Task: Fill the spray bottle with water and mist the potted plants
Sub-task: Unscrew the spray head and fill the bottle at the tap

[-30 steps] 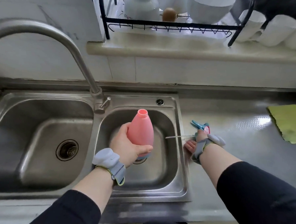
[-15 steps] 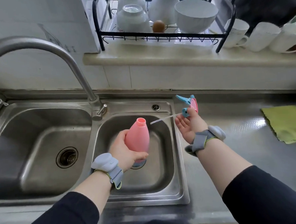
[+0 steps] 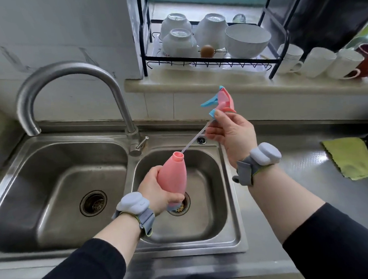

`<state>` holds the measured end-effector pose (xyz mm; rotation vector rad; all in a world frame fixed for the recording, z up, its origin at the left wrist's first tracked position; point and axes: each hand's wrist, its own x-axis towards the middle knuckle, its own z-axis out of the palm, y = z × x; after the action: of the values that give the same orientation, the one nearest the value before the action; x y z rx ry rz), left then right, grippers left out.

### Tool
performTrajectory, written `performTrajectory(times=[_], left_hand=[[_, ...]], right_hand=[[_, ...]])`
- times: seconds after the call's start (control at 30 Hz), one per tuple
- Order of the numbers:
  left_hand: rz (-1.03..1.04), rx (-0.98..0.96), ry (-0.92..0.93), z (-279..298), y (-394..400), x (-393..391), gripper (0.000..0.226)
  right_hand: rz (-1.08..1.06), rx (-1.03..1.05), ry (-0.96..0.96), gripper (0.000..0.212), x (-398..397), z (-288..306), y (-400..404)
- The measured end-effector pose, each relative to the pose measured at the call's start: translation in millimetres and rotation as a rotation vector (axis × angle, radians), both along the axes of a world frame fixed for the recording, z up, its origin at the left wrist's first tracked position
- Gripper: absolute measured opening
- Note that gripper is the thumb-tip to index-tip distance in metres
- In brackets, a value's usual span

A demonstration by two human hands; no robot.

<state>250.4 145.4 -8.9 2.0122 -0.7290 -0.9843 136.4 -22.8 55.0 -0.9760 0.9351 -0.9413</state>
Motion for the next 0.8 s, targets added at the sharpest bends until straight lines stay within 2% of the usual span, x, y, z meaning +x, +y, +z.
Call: performTrajectory(times=[0.13, 0.23, 0.33, 0.67, 0.8], left_hand=[[-0.012, -0.016, -0.001, 4, 4, 4, 0.080], [-0.028, -0.046, -0.011, 11, 5, 4, 0.080], [-0.033, -0.098, -0.009, 22, 6, 4, 0.076], [-0.025, -0.173, 0.009, 40, 10, 6, 0.075], [-0.009, -0.199, 0.025, 45, 14, 5, 0.074]], right_hand=[[0.144, -0.106, 0.084, 0.009, 10, 6, 23], [0.259, -0.212, 0.217, 0.005, 14, 4, 34], [0.338, -0.233, 0.279, 0.004, 13, 2, 41], [0.432, -0.231, 0.251, 0.008, 11, 20, 55], [0.444, -0.207, 0.228, 0.017, 11, 19, 55]])
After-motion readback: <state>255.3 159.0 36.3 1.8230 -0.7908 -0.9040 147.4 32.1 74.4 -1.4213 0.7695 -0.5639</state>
